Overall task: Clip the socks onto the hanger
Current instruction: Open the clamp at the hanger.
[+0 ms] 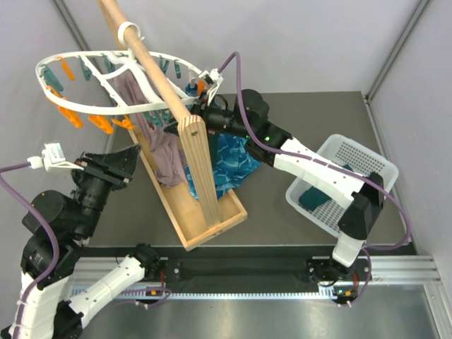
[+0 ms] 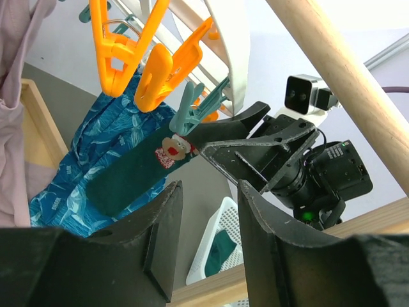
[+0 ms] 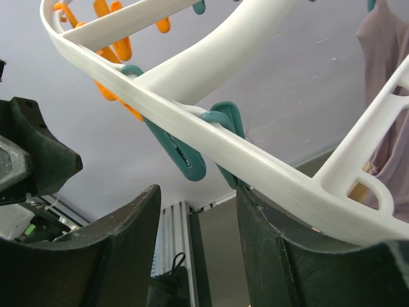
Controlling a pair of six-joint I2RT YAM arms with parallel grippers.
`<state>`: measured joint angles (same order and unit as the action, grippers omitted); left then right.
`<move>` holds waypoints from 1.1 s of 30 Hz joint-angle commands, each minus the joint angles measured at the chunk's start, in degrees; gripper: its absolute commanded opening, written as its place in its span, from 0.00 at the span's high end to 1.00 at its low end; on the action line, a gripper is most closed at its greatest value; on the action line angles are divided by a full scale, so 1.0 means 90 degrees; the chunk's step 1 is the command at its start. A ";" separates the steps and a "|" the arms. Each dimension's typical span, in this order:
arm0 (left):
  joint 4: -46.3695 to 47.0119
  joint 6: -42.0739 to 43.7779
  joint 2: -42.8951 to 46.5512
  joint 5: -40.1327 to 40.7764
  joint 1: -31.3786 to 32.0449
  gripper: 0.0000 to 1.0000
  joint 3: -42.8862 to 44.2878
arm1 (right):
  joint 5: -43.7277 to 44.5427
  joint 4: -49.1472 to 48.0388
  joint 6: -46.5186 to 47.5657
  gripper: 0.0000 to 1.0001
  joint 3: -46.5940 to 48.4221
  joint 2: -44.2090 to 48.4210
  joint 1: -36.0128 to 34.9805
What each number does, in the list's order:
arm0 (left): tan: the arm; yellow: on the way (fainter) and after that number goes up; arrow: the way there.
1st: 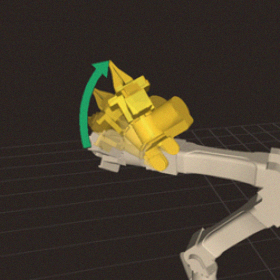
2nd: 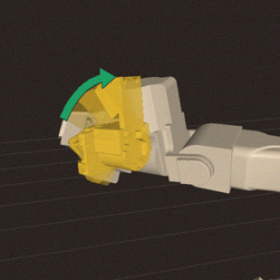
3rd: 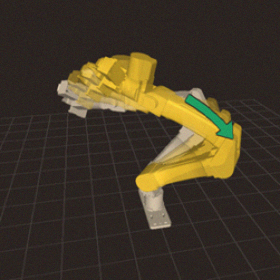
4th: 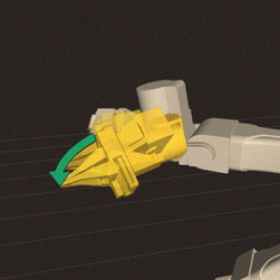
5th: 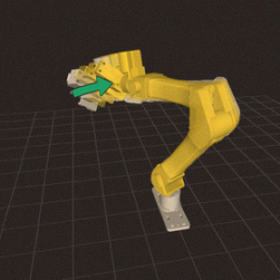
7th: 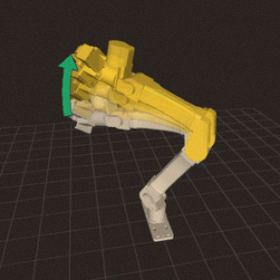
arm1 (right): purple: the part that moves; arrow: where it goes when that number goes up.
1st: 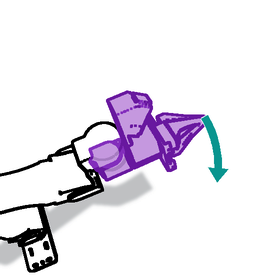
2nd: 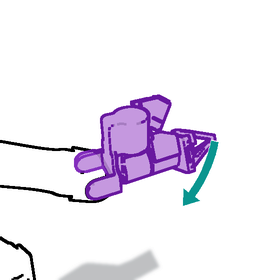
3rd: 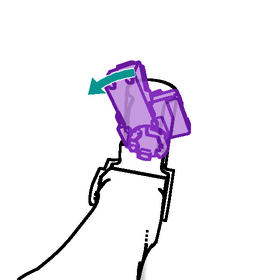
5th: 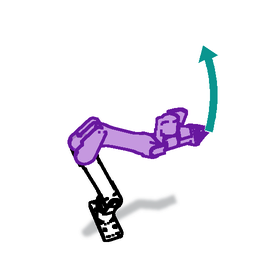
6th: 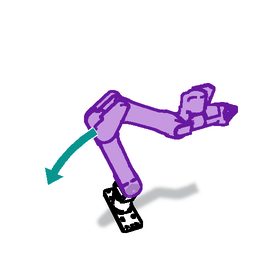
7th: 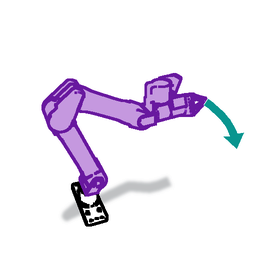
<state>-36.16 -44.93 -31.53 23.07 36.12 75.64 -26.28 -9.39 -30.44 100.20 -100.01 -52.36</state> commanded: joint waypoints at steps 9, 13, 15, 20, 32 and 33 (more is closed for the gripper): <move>0.0219 -0.0028 0.0027 -0.0141 0.0010 0.55 -0.0054 | 0.0977 -0.0070 0.0706 0.53 -0.0284 0.0457 0.0036; 0.0229 -0.0067 0.0027 -0.0200 0.0010 0.55 -0.0074 | 0.1084 0.0076 0.0852 0.55 -0.0245 0.0496 0.0036; 0.0239 -0.0096 0.0036 -0.0220 0.0010 0.55 -0.0084 | 0.1036 0.0008 0.0862 0.55 -0.0235 0.0497 0.0036; 0.0288 -0.0155 -0.0012 -0.0375 0.0010 0.55 -0.0103 | 0.0850 -0.0178 0.0687 0.55 -0.0089 0.0389 0.0036; 0.0453 -0.0438 -0.0129 -0.0678 0.0010 0.56 -0.0152 | 0.0508 -0.0646 0.0315 0.65 -0.0128 0.0311 0.0007; 0.0473 -0.0457 -0.0139 -0.0708 0.0010 0.56 -0.0152 | 0.0537 -0.0637 0.0296 0.66 -0.0118 0.0301 0.0017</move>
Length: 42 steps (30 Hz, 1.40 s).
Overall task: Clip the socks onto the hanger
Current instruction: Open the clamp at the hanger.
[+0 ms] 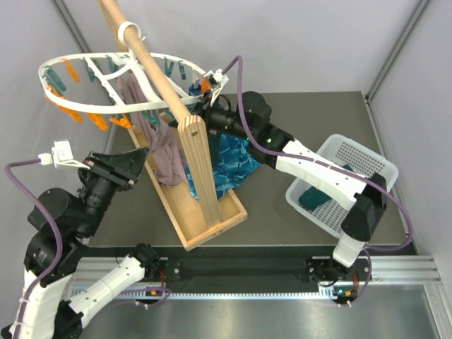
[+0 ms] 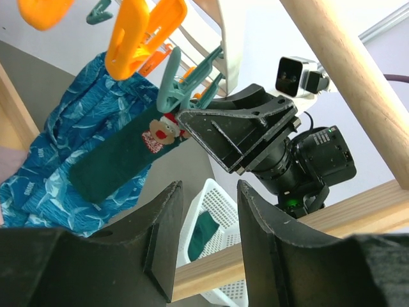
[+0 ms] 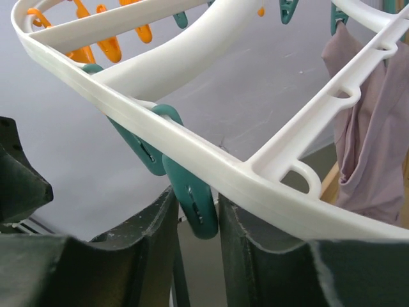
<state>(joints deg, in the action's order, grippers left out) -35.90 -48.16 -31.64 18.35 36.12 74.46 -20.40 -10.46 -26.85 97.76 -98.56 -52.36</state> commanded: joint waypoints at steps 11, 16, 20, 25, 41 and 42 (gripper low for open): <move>0.0668 0.0067 -0.0605 -0.0544 0.0010 0.55 0.0164 | -0.0184 -0.0381 -0.0249 1.00 -0.0070 0.0365 0.0007; 0.0756 0.0234 -0.1229 -0.0662 0.0010 0.52 0.0457 | -0.0096 0.0077 -0.0181 1.00 -0.0236 0.0609 0.0007; 0.0990 0.0253 -0.1582 -0.0750 0.0010 0.53 0.0584 | -0.0057 0.0234 -0.0161 1.00 -0.0383 0.0795 -0.0003; 0.1128 0.0215 -0.1855 -0.0379 0.0001 0.55 0.0613 | -0.0038 0.0419 -0.0054 1.00 -0.0442 0.0912 -0.0003; 0.1382 0.0244 -0.2041 -0.0037 0.0010 0.44 0.0555 | -0.0038 0.0606 0.0151 1.00 -0.0471 0.1010 -0.0022; 0.1381 0.0254 -0.2061 -0.0017 0.0010 0.44 0.0555 | -0.0047 0.0586 0.0142 1.00 -0.0490 0.1020 -0.0013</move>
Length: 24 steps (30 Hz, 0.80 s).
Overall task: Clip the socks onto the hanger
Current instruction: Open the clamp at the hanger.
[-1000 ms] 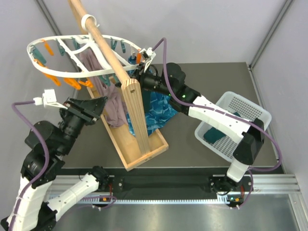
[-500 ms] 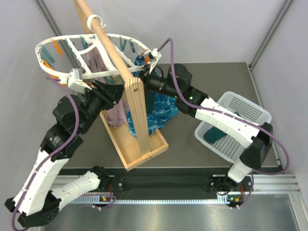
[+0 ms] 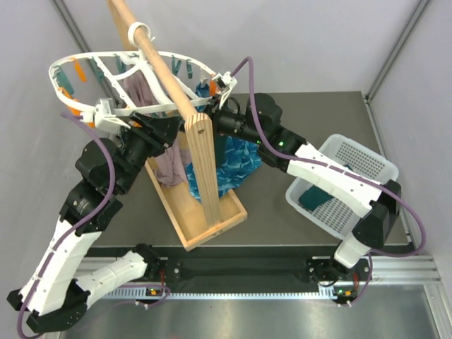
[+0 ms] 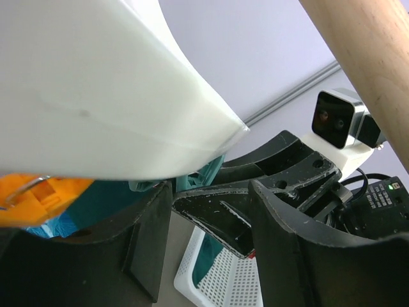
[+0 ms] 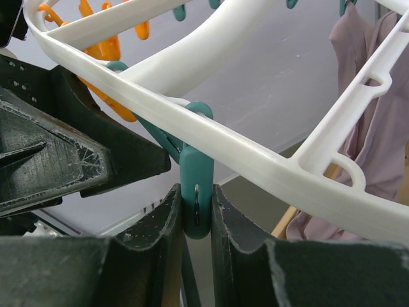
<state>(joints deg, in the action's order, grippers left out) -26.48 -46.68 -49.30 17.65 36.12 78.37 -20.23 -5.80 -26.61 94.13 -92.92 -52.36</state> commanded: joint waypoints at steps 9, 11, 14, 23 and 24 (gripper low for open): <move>0.0540 0.0137 -0.0284 0.0178 0.0010 0.40 -0.0026 | -0.0125 0.0039 0.0115 1.00 -0.0097 0.0384 -0.0032; 0.0627 0.0157 -0.0294 0.0168 0.0001 0.37 -0.0065 | -0.0155 0.0078 0.0125 1.00 -0.0068 0.0374 -0.0042; 0.0910 0.0147 -0.0284 -0.0017 0.0010 0.36 -0.0260 | -0.0155 0.0117 0.0154 1.00 -0.0068 0.0364 -0.0042; 0.1086 0.0293 -0.0157 -0.0213 0.0001 0.44 -0.0504 | -0.0174 0.0088 0.0154 1.00 -0.0058 0.0364 -0.0061; 0.1135 0.0323 -0.0138 -0.0184 0.0010 0.47 -0.0553 | -0.0184 0.0078 0.0135 1.00 -0.0068 0.0354 -0.0061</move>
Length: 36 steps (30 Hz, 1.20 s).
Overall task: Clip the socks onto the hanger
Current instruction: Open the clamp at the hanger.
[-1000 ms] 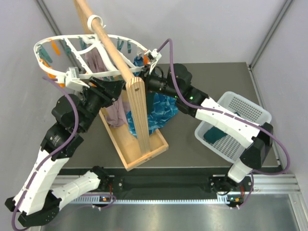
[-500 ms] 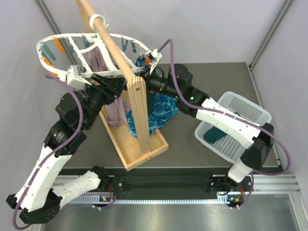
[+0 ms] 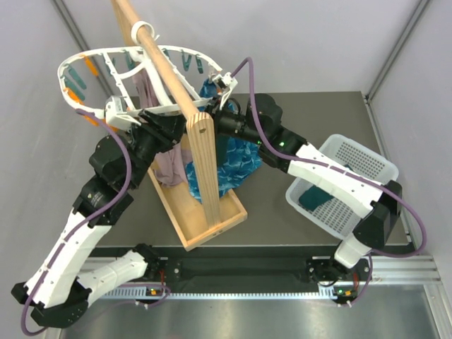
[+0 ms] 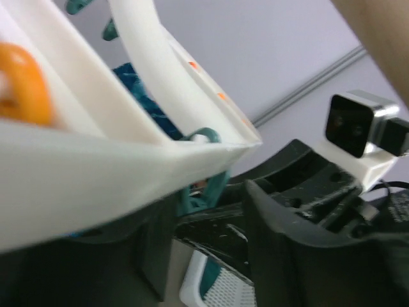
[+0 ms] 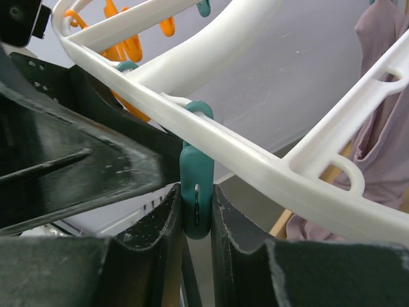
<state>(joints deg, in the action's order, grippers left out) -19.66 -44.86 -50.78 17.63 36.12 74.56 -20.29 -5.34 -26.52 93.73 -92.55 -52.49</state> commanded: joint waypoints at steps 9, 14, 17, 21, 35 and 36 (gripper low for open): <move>0.0290 0.0082 -0.0070 -0.0123 0.0010 0.98 -0.0101 | -0.0128 0.0086 0.0135 0.91 -0.0014 0.0333 -0.0057; 0.0173 -0.0025 -0.0012 -0.0122 0.0001 1.00 -0.0101 | -0.0138 0.0222 0.0212 0.95 -0.0014 0.0352 -0.0057; 0.0173 0.0033 0.0086 -0.0201 0.0010 0.84 -0.0101 | -0.0001 0.0310 0.0271 1.00 -0.0005 0.0362 -0.0057; 0.0270 0.0024 0.0232 -0.0230 0.0001 0.56 -0.0209 | -0.0030 0.0476 0.0369 1.00 0.0073 0.0333 -0.0057; 0.0525 0.0199 -0.0040 -0.0357 0.0010 0.37 -0.0219 | -0.0284 0.1062 0.0828 1.00 0.0444 0.0245 -0.0105; 0.0495 0.0228 -0.0070 -0.0338 0.0010 0.37 -0.0190 | -0.0294 0.1101 0.0857 1.00 0.0454 0.0264 -0.0105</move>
<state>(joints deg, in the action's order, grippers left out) -16.88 -43.46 -49.63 14.81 36.05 70.61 -20.05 1.34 -21.41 94.70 -91.68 -52.45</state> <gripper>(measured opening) 0.631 0.186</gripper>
